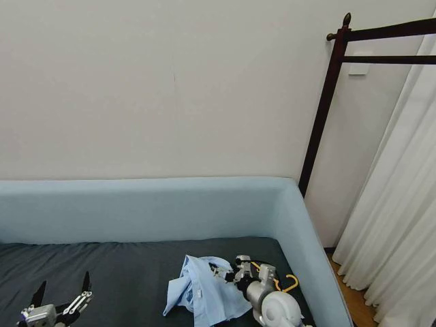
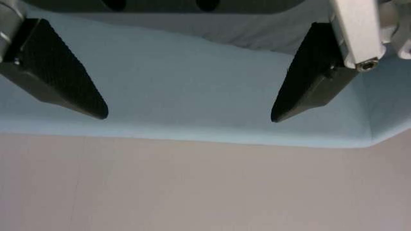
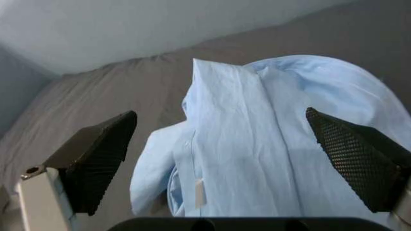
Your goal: Pick up the clothes from the sofa and hang them on the clothes hanger.
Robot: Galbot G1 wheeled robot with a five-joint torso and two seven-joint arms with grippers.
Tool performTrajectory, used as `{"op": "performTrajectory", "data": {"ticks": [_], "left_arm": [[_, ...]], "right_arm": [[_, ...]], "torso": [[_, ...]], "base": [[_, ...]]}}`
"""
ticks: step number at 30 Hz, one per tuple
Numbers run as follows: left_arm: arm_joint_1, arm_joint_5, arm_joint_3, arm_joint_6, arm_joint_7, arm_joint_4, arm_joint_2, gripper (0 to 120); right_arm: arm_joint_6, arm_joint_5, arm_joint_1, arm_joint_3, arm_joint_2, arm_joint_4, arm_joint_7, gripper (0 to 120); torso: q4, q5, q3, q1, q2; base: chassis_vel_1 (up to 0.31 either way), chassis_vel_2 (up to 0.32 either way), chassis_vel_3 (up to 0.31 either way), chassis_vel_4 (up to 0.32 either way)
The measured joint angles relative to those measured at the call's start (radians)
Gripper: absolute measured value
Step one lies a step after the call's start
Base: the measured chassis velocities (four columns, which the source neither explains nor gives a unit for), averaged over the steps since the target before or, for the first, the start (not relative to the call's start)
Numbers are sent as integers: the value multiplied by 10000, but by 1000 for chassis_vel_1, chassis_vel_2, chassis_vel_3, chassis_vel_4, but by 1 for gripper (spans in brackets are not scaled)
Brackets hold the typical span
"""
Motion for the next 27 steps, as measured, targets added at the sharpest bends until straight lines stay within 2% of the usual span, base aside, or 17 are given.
{"op": "performTrajectory", "data": {"ticks": [1,5,6,10,12,16,18,22,24,27], "left_arm": [[0,0,0,0,0,0,0,100],[236,25,-181,-135,62,-283,-232,100],[236,25,-181,-135,62,-283,-232,100],[454,50,-346,-210,80,-498,-318,100],[498,46,-376,-221,79,-554,-318,100],[632,113,-419,-272,70,-743,-368,100],[628,210,-407,-342,70,-644,-382,100],[588,290,-382,-435,58,-479,-389,100],[584,292,-381,-442,58,-473,-389,100],[517,294,-370,-483,41,-388,-371,100]], "right_arm": [[0,0,0,0,0,0,0,100],[-184,-1041,740,-104,1019,-1948,-579,100],[-184,-1041,740,-104,1019,-1948,-579,100],[707,-2514,1153,76,1739,-3588,-1867,100],[864,-2675,1190,102,1840,-3831,-1937,100],[1799,-4082,1214,222,2220,-4993,-2226,89],[1836,-4187,1158,234,2284,-5048,-2256,86],[1941,-4474,1011,220,2384,-5087,-2299,68],[1957,-4503,1003,217,2390,-5096,-2298,66],[2170,-4688,921,206,2398,-5150,-2263,51]], "torso": [[0,0,0,0,0],[2,0,0,0,0],[2,0,0,0,0],[0,0,0,0,0],[1,1,0,0,0],[-2,2,0,0,1],[-1,4,-1,0,0],[0,3,-1,-1,1],[0,3,-1,-1,1],[0,3,-1,-1,1]], "base": [[0,0,0,0],[0,0,0,0],[0,0,0,0],[0,0,0,0],[0,0,0,0],[0,0,0,0],[0,0,0,0],[0,0,0,0],[0,0,0,0],[0,0,0,0]]}}
